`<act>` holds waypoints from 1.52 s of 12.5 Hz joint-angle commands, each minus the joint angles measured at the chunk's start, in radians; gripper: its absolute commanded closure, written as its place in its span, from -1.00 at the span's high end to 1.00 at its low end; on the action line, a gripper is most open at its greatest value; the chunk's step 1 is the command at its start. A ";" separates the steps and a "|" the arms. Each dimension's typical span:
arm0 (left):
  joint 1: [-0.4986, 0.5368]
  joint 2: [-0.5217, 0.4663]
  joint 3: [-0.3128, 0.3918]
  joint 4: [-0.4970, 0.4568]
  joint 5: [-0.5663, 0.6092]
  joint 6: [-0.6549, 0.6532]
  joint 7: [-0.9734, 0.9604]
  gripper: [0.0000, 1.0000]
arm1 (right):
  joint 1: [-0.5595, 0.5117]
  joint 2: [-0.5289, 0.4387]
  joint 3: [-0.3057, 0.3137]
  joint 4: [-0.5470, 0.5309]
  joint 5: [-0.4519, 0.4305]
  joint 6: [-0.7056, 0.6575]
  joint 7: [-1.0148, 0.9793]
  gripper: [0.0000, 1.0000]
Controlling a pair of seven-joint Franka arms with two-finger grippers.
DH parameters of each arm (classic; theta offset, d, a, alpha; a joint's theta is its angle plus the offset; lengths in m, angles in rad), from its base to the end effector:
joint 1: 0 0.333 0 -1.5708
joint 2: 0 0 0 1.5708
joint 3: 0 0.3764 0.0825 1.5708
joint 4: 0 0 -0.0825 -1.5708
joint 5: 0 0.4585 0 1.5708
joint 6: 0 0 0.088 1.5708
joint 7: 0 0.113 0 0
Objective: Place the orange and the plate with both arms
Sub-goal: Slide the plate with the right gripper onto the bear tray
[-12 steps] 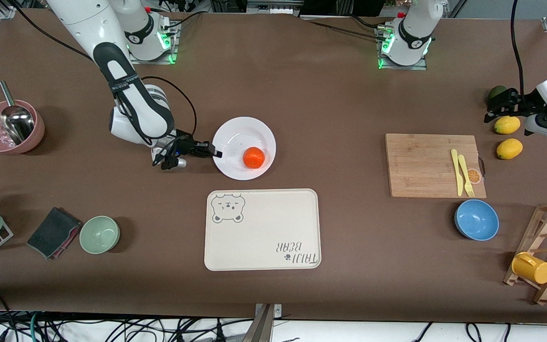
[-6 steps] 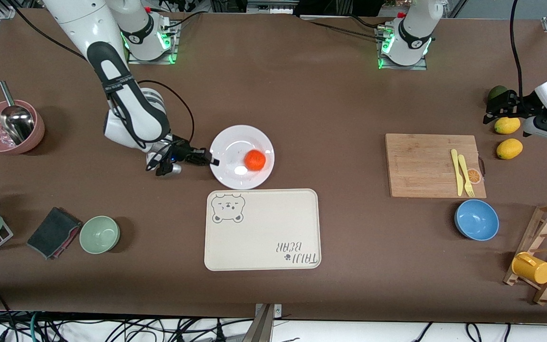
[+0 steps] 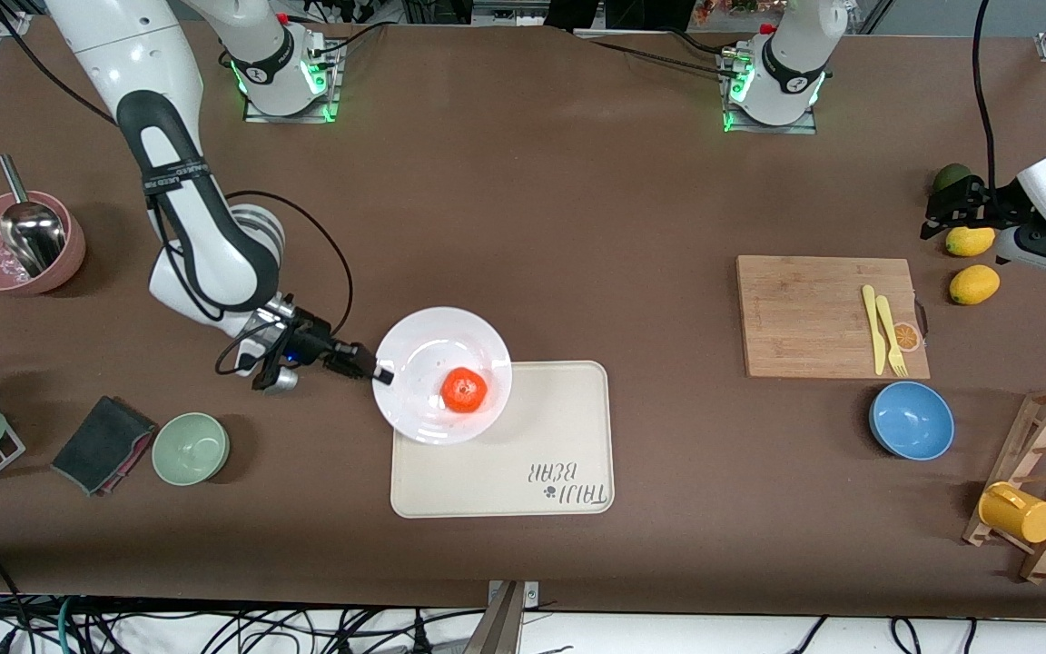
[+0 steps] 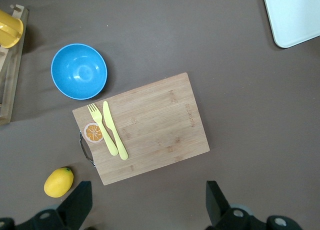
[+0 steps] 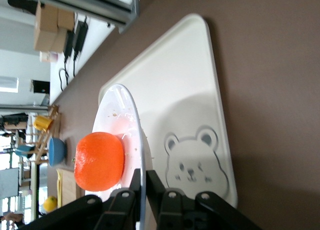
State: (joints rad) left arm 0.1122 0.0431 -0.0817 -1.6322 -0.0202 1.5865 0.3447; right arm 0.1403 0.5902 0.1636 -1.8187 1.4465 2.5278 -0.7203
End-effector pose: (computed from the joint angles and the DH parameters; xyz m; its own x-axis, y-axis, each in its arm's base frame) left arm 0.6406 0.0183 0.6195 0.9481 -0.3090 -0.0754 -0.3057 -0.9507 0.0521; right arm 0.7137 0.2069 0.2129 0.9479 -0.2936 0.1235 -0.0841 -0.6047 -0.7920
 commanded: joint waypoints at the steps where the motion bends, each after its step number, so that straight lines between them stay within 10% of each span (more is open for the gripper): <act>1: -0.005 0.012 0.007 0.028 -0.015 -0.014 0.025 1.00 | 0.011 0.138 0.008 0.191 -0.027 0.008 0.103 -1.00; 16: -0.002 0.012 0.007 0.028 -0.015 -0.008 0.025 1.00 | 0.081 0.329 0.014 0.335 -0.018 0.115 0.050 -1.00; 19: 0.000 0.012 0.007 0.028 -0.015 -0.006 0.025 1.00 | 0.076 0.333 0.014 0.335 -0.020 0.114 0.050 -0.25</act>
State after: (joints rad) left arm 0.1121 0.0459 -0.0806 -1.6288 -0.0202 1.5875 0.3448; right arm 0.2235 0.9002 0.1664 -1.5133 1.4319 2.6256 -0.6548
